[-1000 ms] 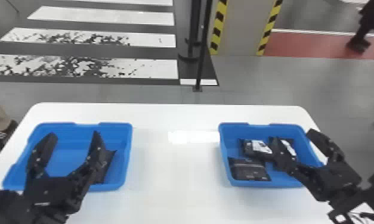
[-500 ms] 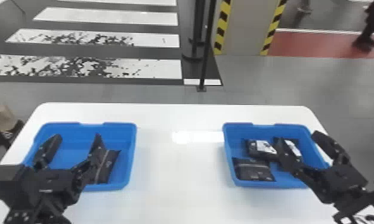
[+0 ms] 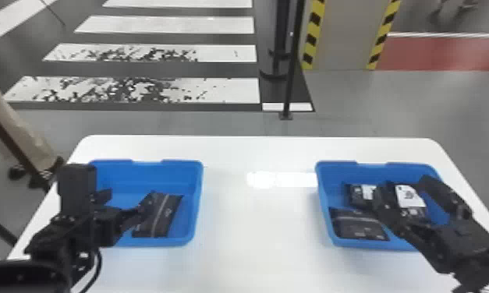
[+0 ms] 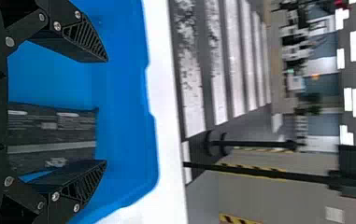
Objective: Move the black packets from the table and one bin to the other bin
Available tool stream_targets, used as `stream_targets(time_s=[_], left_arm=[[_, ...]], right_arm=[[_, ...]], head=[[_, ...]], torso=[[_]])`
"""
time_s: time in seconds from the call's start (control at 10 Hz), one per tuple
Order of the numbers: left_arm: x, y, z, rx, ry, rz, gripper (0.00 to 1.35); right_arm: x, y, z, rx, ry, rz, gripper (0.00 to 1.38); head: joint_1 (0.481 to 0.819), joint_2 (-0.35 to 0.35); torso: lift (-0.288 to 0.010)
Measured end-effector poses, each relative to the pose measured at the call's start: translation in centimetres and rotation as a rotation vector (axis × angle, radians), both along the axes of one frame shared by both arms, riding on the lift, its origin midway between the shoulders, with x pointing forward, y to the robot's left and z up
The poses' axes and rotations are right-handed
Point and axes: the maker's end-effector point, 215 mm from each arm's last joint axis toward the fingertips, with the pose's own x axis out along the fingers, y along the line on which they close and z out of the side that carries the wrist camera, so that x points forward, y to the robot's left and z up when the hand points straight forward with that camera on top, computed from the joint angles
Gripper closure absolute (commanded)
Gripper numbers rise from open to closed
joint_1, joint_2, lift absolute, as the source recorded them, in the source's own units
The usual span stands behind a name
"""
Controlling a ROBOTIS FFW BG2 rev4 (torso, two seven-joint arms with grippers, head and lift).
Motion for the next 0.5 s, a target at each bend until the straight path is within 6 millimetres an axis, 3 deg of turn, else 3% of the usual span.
stream_targets(time_s=[0.3, 0.5], left_arm=[[-1.5, 1.4, -4.9, -0.042, 0.219, 0.016, 0.34], [-1.3, 1.1, -6.1, -0.060, 0.255, 0.005, 0.34]], right_arm=[[0.3, 1.1, -0.5, 0.016, 0.011, 0.021, 0.14], [0.4, 1.9, -0.7, 0.025, 0.017, 0.036, 0.14]], head=[[0.695, 0.068], [0.695, 0.076]], torso=[[-0.110], [-0.110]])
